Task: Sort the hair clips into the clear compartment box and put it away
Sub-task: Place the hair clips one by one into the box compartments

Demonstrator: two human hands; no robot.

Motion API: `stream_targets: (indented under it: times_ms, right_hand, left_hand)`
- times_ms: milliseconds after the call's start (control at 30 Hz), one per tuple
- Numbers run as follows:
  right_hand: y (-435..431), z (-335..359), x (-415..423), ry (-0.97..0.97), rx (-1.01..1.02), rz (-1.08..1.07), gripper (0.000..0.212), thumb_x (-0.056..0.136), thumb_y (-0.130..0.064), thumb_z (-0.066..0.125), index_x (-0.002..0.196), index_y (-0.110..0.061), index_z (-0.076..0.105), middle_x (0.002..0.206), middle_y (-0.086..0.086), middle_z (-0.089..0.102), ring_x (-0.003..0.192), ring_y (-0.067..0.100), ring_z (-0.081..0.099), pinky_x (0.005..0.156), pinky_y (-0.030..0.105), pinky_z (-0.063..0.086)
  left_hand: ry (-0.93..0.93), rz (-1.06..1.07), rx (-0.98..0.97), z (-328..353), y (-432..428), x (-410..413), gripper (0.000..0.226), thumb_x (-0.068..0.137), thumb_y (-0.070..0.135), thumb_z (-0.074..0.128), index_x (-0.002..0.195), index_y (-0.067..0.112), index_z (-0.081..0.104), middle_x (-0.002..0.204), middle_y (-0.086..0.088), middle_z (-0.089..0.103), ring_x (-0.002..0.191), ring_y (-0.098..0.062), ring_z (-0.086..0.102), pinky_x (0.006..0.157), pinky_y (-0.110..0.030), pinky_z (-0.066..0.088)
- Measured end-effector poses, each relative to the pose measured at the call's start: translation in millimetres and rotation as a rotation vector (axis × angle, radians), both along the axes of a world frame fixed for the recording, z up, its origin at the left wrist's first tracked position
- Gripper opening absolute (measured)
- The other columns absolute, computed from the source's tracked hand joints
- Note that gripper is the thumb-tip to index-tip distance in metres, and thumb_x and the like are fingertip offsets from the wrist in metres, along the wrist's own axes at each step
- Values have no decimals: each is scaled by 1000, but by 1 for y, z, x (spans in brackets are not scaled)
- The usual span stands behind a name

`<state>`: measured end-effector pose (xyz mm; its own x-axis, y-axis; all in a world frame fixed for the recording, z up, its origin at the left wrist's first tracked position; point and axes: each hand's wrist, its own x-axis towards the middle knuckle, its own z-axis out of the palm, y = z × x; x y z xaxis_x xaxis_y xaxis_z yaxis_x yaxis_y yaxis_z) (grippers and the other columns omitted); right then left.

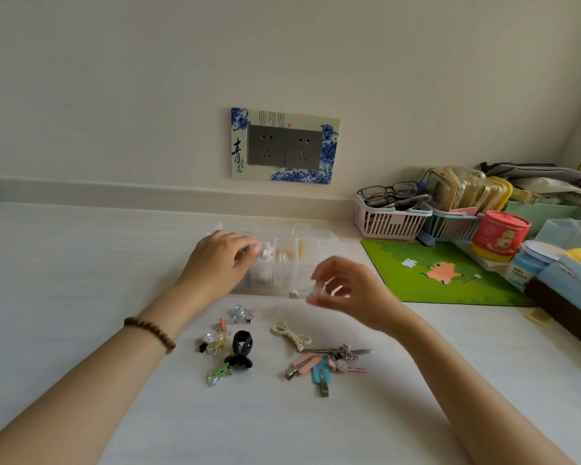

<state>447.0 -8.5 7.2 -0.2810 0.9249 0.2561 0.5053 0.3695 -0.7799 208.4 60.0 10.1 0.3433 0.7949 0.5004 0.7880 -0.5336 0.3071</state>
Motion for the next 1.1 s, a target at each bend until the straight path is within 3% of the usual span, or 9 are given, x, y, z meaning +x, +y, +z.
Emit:
stream_targets:
  times_ms: [133, 267, 433, 500, 633, 700, 867, 967, 1100]
  right_hand:
    - [13, 26, -5, 321, 11, -55, 28, 67, -21, 76, 89, -10, 61, 82, 4, 68, 69, 9, 63, 62, 16, 50]
    - [42, 45, -8, 208, 97, -117, 22, 79, -21, 69, 101, -22, 66, 96, -1, 71, 82, 0, 67, 76, 10, 50]
    - [72, 45, -25, -24, 82, -139, 28, 81, -25, 69, 105, -10, 69, 91, 0, 71, 81, 5, 66, 72, 5, 48]
    - [78, 38, -33, -138, 74, -121, 24, 82, -27, 68, 100, -12, 71, 91, 0, 72, 78, 4, 63, 72, 11, 49]
    - [84, 30, -36, -428, 142, -173, 24, 82, -37, 65, 98, -21, 73, 108, 1, 68, 96, 15, 55, 92, 41, 46]
    - [81, 31, -35, -483, 226, -224, 30, 81, -41, 65, 106, -25, 69, 114, 2, 62, 105, 20, 52, 94, 43, 43]
    - [34, 48, -34, -211, 274, -98, 11, 82, -33, 64, 91, -26, 66, 91, -12, 64, 76, 2, 58, 73, 24, 52]
    - [4, 39, -26, -284, 35, 107, 8, 82, -28, 66, 87, -23, 69, 84, -13, 68, 72, 0, 61, 72, 18, 53]
    - [-2, 7, -20, -379, -81, 165, 27, 81, -30, 69, 106, -23, 69, 91, -11, 67, 73, -1, 57, 69, 10, 45]
  left_hand:
    - [45, 18, -11, -10, -4, -6, 62, 86, 56, 19, 125, 24, 54, 124, 2, 61, 119, -18, 49, 99, -36, 35]
    - [50, 36, -15, -11, -4, -5, 76, 77, 62, 9, 128, 26, 52, 130, 4, 57, 126, -19, 44, 103, -37, 30]
    - [44, 39, -21, -10, -6, -5, 74, 78, 63, 11, 130, 27, 50, 133, 7, 54, 129, -16, 39, 104, -33, 25]
    - [51, 34, -25, -10, -7, -5, 78, 75, 64, 7, 130, 28, 49, 134, 7, 53, 129, -16, 38, 104, -32, 24]
    - [53, 32, -35, -9, -7, -5, 67, 82, 59, 15, 131, 27, 48, 135, 6, 52, 130, -16, 37, 105, -33, 24]
    - [50, 29, -35, -9, -8, -5, 62, 84, 54, 20, 131, 26, 48, 135, 5, 52, 130, -17, 38, 105, -33, 24]
    - [52, 9, -23, -10, -8, -6, 64, 84, 57, 17, 129, 26, 51, 134, 6, 53, 128, -16, 40, 105, -32, 23]
    - [71, 11, 1, -11, -8, -6, 69, 82, 58, 12, 128, 26, 52, 134, 7, 53, 127, -15, 41, 103, -29, 23]
    - [70, 24, 6, -11, -8, -5, 63, 85, 55, 17, 127, 25, 53, 133, 5, 54, 127, -17, 42, 104, -33, 25]
